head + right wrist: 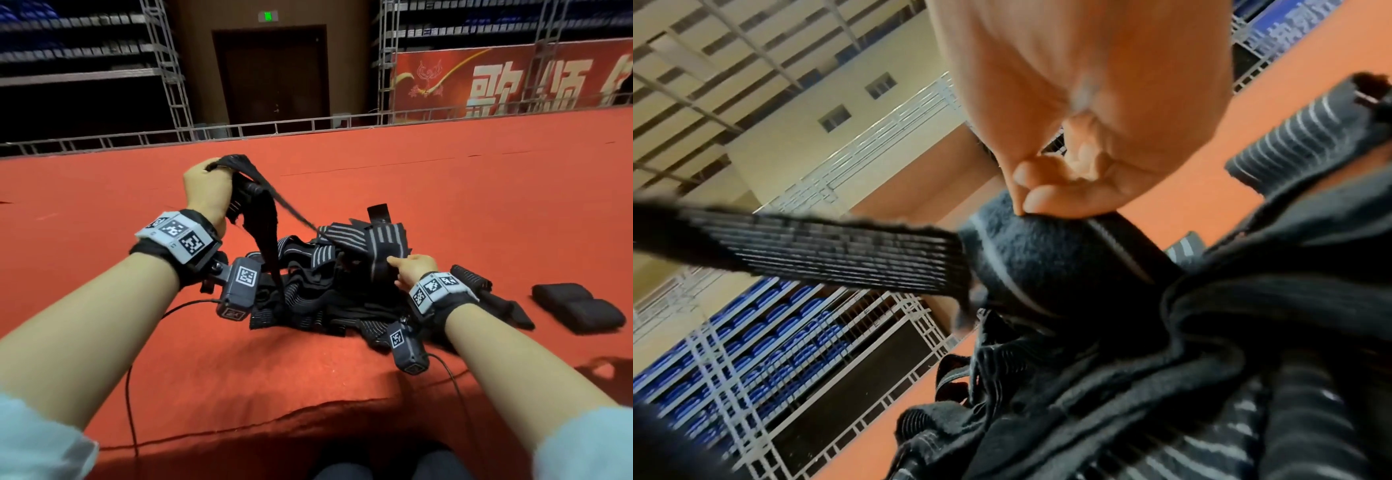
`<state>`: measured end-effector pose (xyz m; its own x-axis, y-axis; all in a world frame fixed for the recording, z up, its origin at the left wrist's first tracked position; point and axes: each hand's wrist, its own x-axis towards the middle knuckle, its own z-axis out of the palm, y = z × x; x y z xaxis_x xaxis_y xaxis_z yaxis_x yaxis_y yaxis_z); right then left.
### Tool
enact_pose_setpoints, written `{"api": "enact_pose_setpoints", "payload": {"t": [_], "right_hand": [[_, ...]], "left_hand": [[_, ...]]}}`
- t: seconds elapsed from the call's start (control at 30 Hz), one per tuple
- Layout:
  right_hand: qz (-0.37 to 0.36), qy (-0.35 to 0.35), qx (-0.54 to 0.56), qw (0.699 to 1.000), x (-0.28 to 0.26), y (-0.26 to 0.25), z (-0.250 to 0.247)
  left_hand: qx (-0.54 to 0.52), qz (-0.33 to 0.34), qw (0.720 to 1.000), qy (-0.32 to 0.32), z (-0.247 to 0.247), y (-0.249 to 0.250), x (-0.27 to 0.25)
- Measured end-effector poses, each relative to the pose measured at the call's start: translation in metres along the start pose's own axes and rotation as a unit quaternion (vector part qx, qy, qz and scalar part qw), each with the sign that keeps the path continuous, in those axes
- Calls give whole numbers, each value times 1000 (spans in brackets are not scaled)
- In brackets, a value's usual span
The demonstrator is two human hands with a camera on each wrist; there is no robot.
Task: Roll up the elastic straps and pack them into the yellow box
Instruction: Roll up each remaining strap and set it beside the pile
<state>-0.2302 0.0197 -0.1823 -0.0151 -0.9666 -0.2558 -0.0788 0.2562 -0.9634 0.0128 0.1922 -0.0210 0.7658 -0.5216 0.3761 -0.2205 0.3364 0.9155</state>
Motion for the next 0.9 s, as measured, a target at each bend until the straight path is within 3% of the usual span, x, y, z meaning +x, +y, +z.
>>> {"api": "enact_pose_setpoints", "payload": {"t": [0.13,0.2,0.27,0.3,0.33,0.4,0.43,0.5,0.57,0.73,0.83,0.9], "right_hand": [[51,-10,103,993,18,21,-26],[54,-22,77,995,25,33,-32],[-8,37,11,999,17,31,-24],[-81,79,-52,992,12,28,-17],[-176,100,-122,972,1,21,-8],[-334,59,-243,909,-23,11,7],[-364,16,-306,879,-28,7,16],[-329,-80,-414,845,-19,6,35],[-284,-124,-411,857,-1,6,54],[-198,-130,-341,910,47,25,66],[-171,-59,-304,936,61,11,66],[-168,-69,-275,944,60,-17,66]], "left_hand": [[-97,-77,984,130,-14,9,8],[-118,-92,979,139,-16,11,11],[-151,-97,976,121,-8,12,12],[-159,-98,976,112,-1,14,11],[-159,-101,976,105,6,15,11],[-152,-102,979,94,16,17,12],[-147,-101,980,88,19,17,16],[-140,-95,983,77,21,16,22],[-139,-86,983,80,18,15,27],[-251,-87,960,92,-14,8,57],[-243,-82,964,68,-23,9,69],[-231,-91,968,48,-16,9,66]]}}
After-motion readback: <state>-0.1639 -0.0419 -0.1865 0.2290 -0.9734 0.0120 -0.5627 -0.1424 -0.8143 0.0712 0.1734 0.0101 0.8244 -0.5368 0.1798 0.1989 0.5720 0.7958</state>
